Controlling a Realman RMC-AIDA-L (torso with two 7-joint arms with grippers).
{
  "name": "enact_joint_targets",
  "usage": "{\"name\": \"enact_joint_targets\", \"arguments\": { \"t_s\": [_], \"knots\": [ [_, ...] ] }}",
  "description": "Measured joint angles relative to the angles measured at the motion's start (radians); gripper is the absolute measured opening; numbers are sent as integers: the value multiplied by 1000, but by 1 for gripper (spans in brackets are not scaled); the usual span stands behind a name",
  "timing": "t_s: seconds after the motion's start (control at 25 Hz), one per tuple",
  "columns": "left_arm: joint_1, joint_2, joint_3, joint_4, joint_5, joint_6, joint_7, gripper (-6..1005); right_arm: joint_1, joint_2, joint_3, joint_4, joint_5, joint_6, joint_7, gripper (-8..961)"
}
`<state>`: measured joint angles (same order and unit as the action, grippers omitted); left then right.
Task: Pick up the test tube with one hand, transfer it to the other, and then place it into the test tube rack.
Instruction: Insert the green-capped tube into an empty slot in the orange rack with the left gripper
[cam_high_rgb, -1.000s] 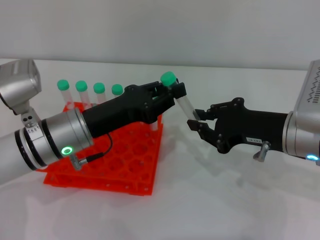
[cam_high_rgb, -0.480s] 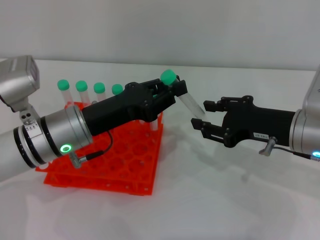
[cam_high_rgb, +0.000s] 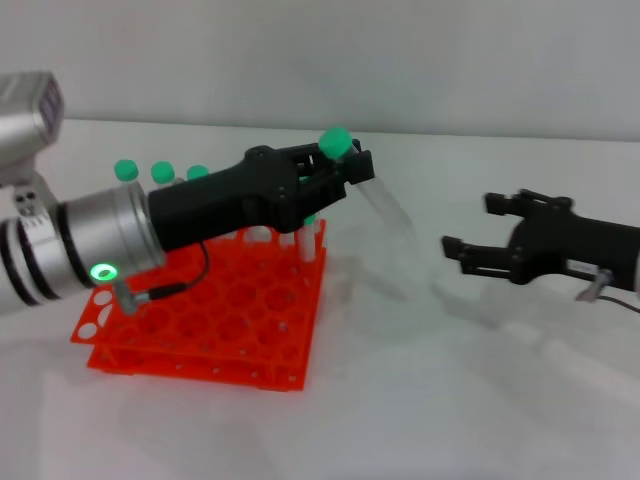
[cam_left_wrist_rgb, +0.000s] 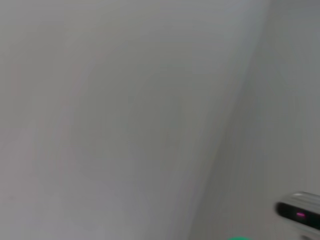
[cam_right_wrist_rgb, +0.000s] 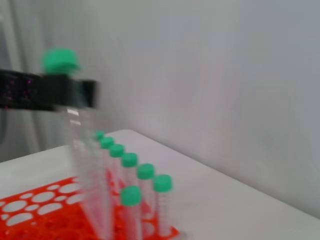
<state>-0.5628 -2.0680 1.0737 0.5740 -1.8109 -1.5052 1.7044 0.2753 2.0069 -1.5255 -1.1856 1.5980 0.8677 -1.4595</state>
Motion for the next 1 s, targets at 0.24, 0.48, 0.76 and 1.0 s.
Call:
{"name": "enact_joint_targets", "arguments": {
  "t_s": [0.24, 0.48, 0.76, 1.0],
  "knots": [
    [85, 7, -6, 313, 140, -4, -234, 242, -40, -3, 82, 31, -4, 43, 3, 852],
    [135, 30, -35, 499, 214, -48, -419, 247, -94, -5, 148, 38, -7, 55, -1, 857],
    [180, 44, -82, 619, 297, -86, -485, 254, -116, -5, 180, 45, -4, 92, -3, 857],
    [191, 9, -99, 713, 488, -23, -500, 260, -118, -5, 175, 51, 18, 110, -4, 857]
  ]
}}
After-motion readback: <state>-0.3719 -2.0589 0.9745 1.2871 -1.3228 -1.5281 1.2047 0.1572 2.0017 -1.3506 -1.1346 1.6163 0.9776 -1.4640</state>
